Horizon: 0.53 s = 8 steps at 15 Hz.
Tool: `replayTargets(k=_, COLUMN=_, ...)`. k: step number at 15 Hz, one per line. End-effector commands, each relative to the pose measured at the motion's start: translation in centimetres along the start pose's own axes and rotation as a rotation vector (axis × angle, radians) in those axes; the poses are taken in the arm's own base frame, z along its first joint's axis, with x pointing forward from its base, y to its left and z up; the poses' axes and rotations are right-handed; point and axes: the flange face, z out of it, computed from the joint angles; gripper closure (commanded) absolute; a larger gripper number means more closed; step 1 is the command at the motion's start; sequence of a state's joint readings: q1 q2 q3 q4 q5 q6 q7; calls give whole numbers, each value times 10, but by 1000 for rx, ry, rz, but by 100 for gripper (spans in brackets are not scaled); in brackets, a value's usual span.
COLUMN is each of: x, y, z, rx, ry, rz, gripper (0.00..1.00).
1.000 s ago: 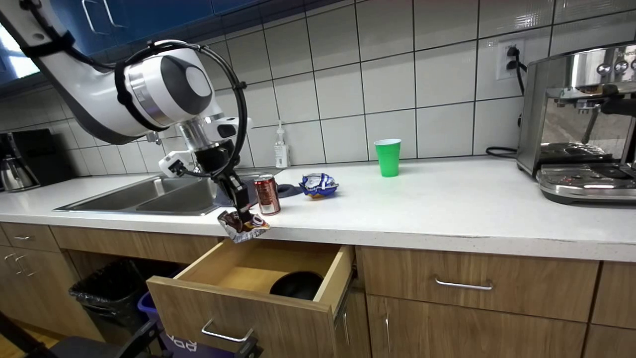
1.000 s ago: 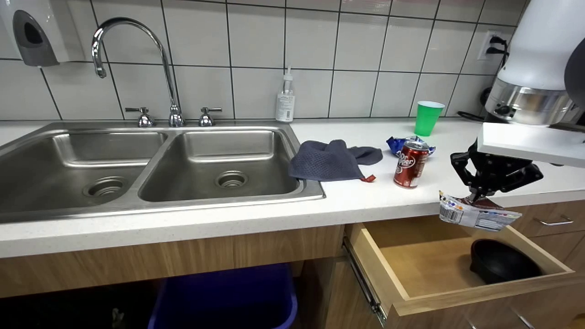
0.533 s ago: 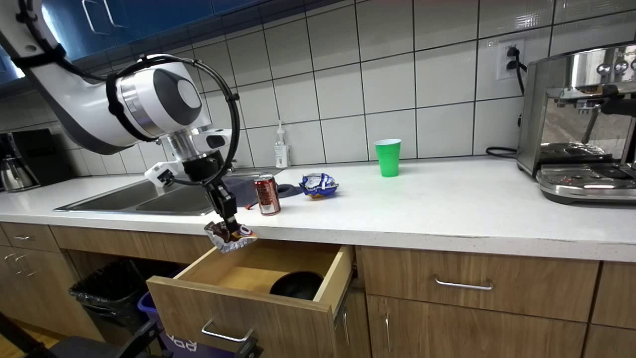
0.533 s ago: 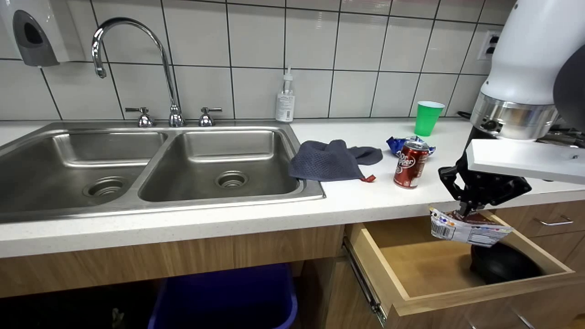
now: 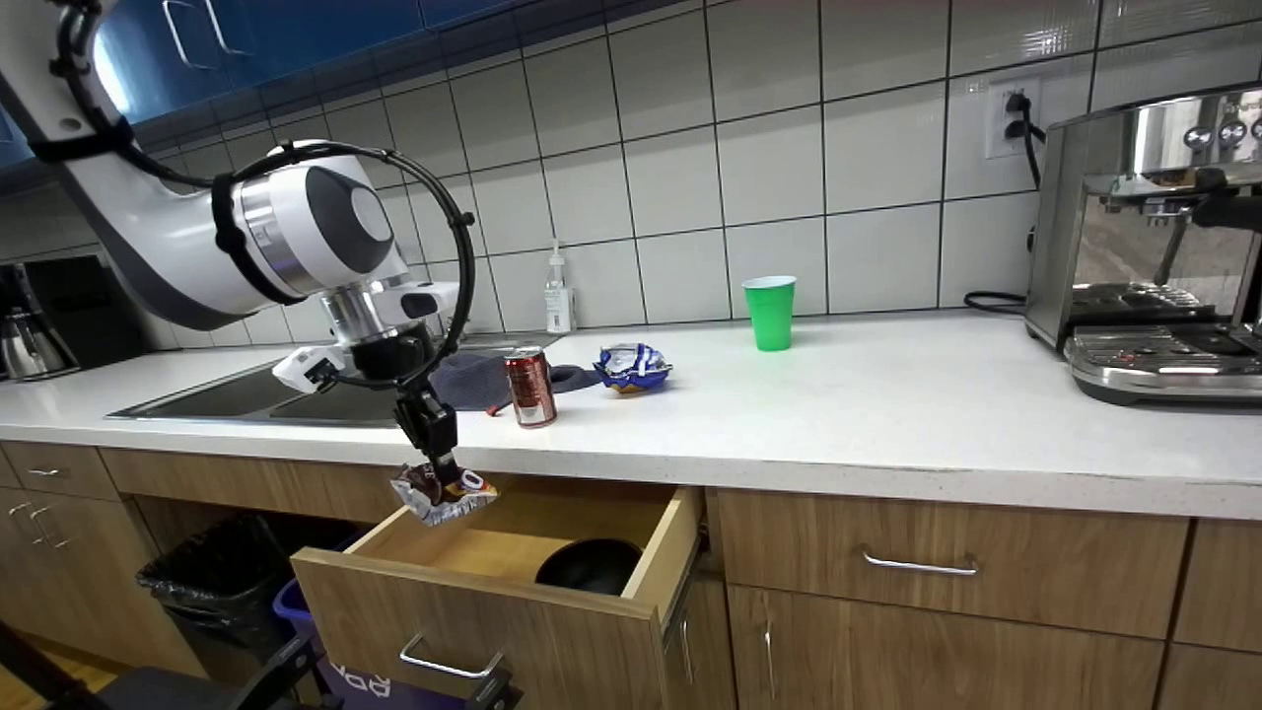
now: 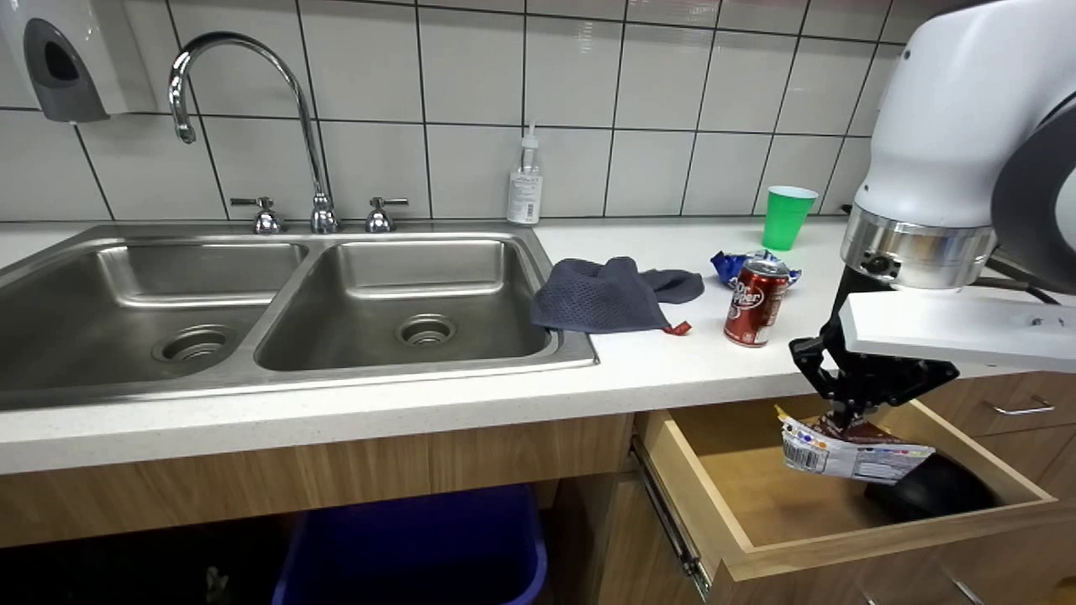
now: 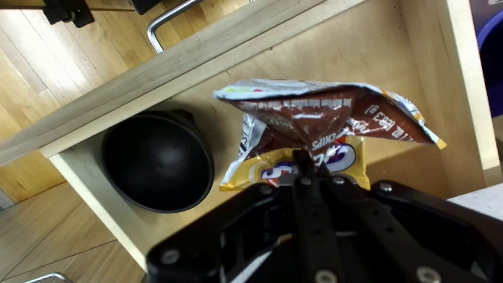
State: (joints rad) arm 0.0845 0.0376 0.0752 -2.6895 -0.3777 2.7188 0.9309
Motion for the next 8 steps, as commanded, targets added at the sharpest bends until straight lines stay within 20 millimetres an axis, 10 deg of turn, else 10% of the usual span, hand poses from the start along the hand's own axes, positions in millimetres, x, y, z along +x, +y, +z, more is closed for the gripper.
replayTargets(k=1, x=6, y=-10, z=3, rx=-29, ry=-3, rz=-30, gripper=100)
replayTargets(k=6, x=9, y=-19, z=7, rx=-29, ry=-3, rz=-46, gripper=100)
replayTargets(k=8, x=11, y=-20, z=7, rx=-27, ry=0, rz=-45, gripper=72)
